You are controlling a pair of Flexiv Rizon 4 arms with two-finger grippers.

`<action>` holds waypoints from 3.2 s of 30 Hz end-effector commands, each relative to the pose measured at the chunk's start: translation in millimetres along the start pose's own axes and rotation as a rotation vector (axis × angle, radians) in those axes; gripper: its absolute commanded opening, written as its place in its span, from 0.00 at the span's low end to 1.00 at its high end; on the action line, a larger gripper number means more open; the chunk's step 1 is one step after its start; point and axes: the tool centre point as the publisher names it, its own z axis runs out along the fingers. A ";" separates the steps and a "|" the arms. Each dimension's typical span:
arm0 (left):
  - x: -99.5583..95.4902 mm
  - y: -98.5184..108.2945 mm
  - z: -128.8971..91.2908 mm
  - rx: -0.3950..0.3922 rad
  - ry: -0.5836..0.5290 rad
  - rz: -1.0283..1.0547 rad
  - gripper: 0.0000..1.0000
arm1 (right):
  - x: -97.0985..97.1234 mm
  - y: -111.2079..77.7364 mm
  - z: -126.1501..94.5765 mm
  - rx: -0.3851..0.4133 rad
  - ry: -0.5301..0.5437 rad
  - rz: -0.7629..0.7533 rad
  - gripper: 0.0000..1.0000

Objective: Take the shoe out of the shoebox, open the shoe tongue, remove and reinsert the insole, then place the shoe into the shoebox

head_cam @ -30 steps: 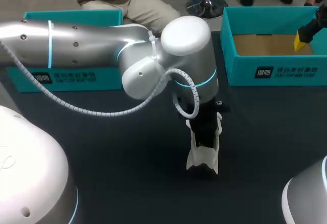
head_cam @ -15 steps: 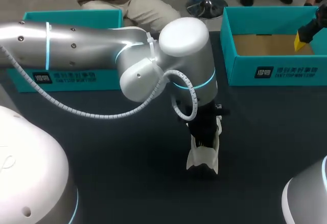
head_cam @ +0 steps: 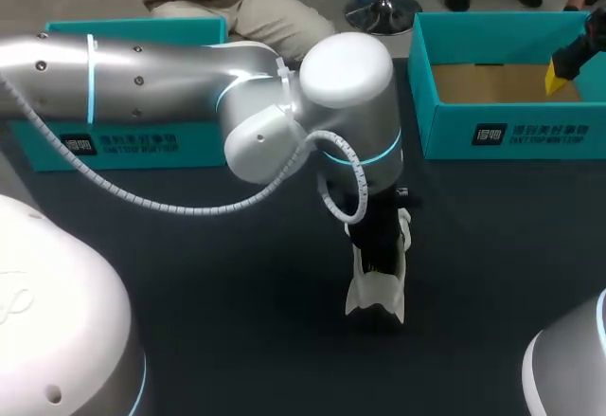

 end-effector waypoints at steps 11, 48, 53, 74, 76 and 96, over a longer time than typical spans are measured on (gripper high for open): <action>-4.4 -2.4 7.7 0.012 0.016 -0.014 0.42 | 1.2 2.6 -0.2 0.006 -0.001 0.001 1.00; 0.9 -16.9 7.7 0.044 0.039 0.025 1.00 | 1.2 2.6 -0.2 0.006 -0.001 0.001 1.00; -2.4 -14.2 2.2 0.032 0.031 0.029 1.00 | 1.2 2.6 -0.2 0.006 -0.001 0.001 1.00; -5.3 -8.3 -24.3 0.029 0.061 0.048 1.00 | 1.2 2.6 -0.2 0.006 -0.001 0.001 1.00; -6.3 -7.0 -33.3 0.038 0.060 0.043 1.00 | 1.2 2.6 -0.2 0.006 -0.001 0.001 1.00; 8.7 51.1 -71.5 0.089 0.112 0.052 0.00 | 1.2 2.6 -0.2 0.006 -0.001 0.001 1.00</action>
